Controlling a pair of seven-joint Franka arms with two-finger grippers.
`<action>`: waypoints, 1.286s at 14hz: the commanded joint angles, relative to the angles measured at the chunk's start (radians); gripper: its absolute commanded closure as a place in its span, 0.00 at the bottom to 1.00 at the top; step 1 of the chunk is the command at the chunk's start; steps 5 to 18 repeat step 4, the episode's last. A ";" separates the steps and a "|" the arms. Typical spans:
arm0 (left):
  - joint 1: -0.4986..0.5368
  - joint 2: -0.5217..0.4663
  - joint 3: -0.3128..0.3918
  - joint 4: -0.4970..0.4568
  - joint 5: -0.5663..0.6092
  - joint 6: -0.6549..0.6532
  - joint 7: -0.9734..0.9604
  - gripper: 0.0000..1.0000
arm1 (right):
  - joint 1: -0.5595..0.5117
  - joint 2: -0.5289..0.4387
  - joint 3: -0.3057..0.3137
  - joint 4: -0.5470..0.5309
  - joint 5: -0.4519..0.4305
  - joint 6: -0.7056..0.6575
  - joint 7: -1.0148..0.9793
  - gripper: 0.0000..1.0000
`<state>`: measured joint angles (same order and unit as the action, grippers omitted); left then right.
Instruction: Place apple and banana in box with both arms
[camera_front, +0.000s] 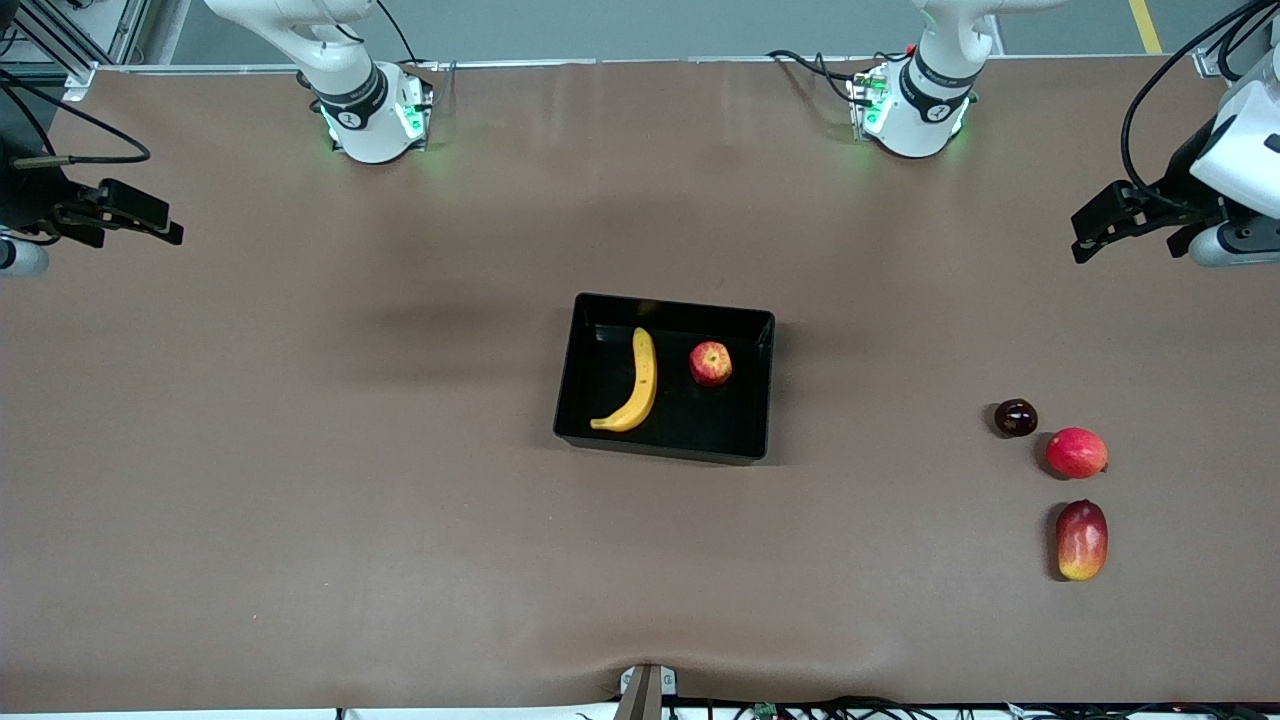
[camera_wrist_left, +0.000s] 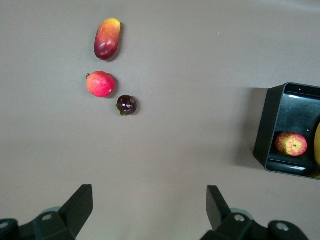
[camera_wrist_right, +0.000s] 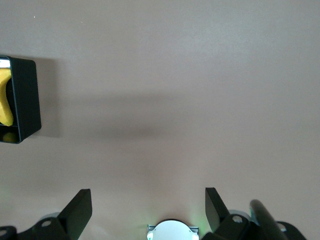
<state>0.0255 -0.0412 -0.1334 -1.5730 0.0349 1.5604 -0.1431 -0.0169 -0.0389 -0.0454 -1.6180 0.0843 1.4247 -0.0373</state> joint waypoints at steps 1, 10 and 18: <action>-0.003 -0.023 0.002 -0.007 -0.021 -0.034 0.017 0.00 | -0.014 0.004 0.005 0.003 0.015 -0.007 0.004 0.00; -0.003 -0.028 -0.003 -0.008 -0.021 -0.051 0.016 0.00 | -0.014 0.004 0.005 0.003 0.015 -0.006 0.004 0.00; -0.003 -0.028 -0.003 -0.008 -0.021 -0.051 0.016 0.00 | -0.014 0.004 0.005 0.003 0.015 -0.006 0.004 0.00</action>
